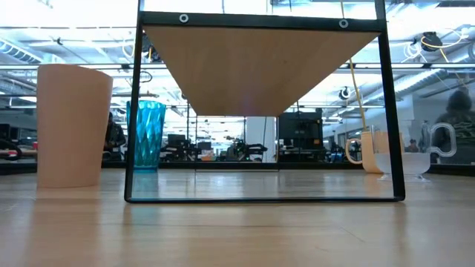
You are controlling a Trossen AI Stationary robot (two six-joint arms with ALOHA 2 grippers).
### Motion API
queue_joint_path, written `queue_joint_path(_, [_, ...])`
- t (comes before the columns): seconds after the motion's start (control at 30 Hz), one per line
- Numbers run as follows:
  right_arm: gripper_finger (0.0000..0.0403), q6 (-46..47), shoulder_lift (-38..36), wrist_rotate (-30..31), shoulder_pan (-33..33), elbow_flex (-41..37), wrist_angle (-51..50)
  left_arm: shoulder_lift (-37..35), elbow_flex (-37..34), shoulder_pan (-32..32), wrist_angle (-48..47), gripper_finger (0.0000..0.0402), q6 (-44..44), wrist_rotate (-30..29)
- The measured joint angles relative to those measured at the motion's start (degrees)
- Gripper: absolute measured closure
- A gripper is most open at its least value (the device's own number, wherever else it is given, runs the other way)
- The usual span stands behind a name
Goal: Stack small to large cups/mugs on shelf
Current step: Put the transparent mug on the shelf
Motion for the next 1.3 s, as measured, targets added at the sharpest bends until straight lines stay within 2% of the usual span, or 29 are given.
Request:
queue_joint_path(0.23, [0.0403,0.8,-0.2,0.0,0.0,-6.1,2.5,14.5,23.8,-1.5,-16.2,0.0369,0.5,-1.4])
queue_joint_path(0.37, [0.0403,2.7,-0.3,0.0,0.0,-9.7,3.9,21.4,30.6,-3.2,-23.5,0.0369,0.1,-4.6])
queue_joint_path(0.57, [0.0403,5.5,-0.3,0.0,1.3,-13.5,5.5,27.6,28.5,-8.0,-28.2,0.0369,-2.7,-10.1])
queue_joint_path(0.77, [0.0403,9.0,-0.3,0.7,5.4,-14.0,5.4,29.8,25.0,-13.8,-23.4,0.0369,-1.3,-13.8])
queue_joint_path(0.93, [0.0403,10.9,0.0,6.4,9.5,-14.0,3.2,29.4,24.5,-16.9,-21.2,0.0369,-2.2,-14.4])
queue_joint_path(1.03, [0.0403,13.0,0.3,7.7,11.3,-14.0,2.2,29.4,23.6,-19.2,-20.6,0.0369,-3.5,-17.5])
queue_joint_path(1.3, [0.0403,21.4,3.3,7.7,14.5,-12.2,-5.6,29.4,14.6,-22.7,-10.6,0.0369,-0.9,-19.9])
